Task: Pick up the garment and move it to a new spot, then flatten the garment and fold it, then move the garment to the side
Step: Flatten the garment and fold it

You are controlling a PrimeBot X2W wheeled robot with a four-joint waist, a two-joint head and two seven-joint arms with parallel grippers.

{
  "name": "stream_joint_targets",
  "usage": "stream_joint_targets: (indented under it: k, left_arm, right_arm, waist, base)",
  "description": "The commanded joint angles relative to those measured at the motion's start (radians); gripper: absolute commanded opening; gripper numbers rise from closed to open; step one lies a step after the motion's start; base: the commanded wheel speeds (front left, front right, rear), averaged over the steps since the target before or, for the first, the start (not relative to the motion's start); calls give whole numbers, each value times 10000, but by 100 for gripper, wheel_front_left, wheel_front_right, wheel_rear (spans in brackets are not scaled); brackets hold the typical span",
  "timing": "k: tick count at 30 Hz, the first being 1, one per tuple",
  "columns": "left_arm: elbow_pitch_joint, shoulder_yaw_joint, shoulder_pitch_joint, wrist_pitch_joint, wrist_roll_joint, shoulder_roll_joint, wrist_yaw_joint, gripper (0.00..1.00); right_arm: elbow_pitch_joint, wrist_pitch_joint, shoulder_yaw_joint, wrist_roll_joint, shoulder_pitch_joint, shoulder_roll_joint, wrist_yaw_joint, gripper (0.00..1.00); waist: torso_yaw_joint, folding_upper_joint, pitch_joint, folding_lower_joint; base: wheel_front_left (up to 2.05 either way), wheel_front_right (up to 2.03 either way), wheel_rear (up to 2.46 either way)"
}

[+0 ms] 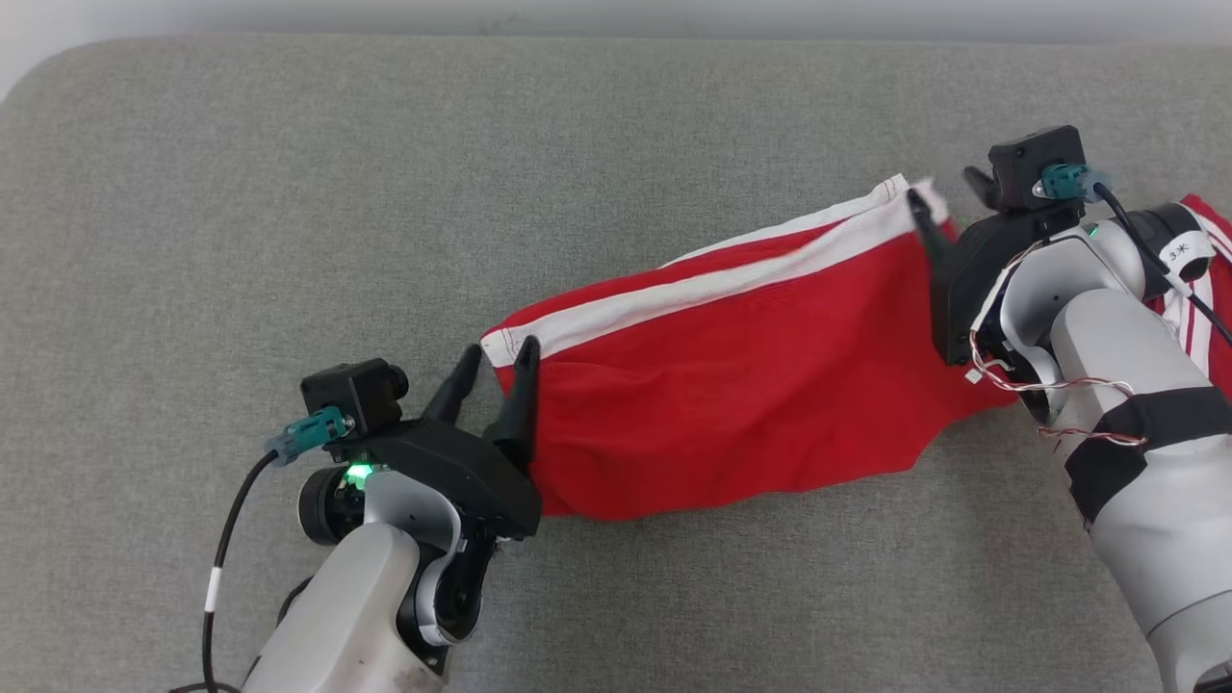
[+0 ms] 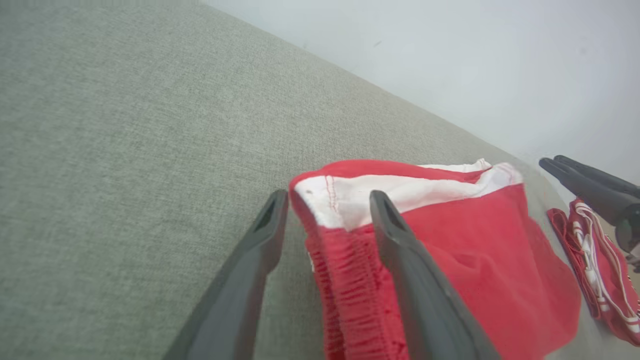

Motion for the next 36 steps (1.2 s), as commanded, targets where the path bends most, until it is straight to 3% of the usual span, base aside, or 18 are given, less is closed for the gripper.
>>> stream_joint_targets:
  k: [1, 5, 11, 18, 22, 27, 36]
  left_arm:
    - [40, 20, -111, -107, 69, -29, -44, 100]
    - [251, 122, -110, -711, 154, -61, -101, 100]
    - [187, 434, 409, -1689, 520, 364, -188, 100]
    - [-1143, 1336, 1654, -1917, 2250, 984, -374, 100]
    - [-2504, 2578, 2935, -1911, 3556, 754, -568, 100]
    - [-3373, 3701, 4074, -1908, 4342, 337, -898, 100]
    - [-3661, 4535, 5058, -1907, 5185, -83, -1503, 100]
  right_arm:
    - [84, -103, 24, 106, -87, 49, -31, 100]
    - [587, -553, 63, 331, -248, 85, -31, 100]
    - [1193, -465, -69, 1168, -239, 100, -31, 100]
    - [1455, 139, 40, 2256, 227, -148, -31, 100]
    - [1564, 488, -21, 2960, 592, -285, -29, 100]
    - [1767, 522, -108, 3275, 790, -421, -29, 100]
    - [2383, 470, -447, 3514, 663, -343, -31, 100]
  waist:
    - [8, -2, -21, -2]
    - [-9, -2, -193, -2]
    - [-76, -2, -586, -2]
    - [-68, -2, -856, -2]
    - [28, -2, -841, -2]
    - [164, -2, -723, -2]
    - [479, -2, -498, -2]
  base:
    - [0, 0, 0]
    - [0, 0, 0]
    - [0, 0, 0]
    - [0, 0, 0]
    - [0, 0, 0]
    - [0, 0, 0]
    - [0, 0, 0]
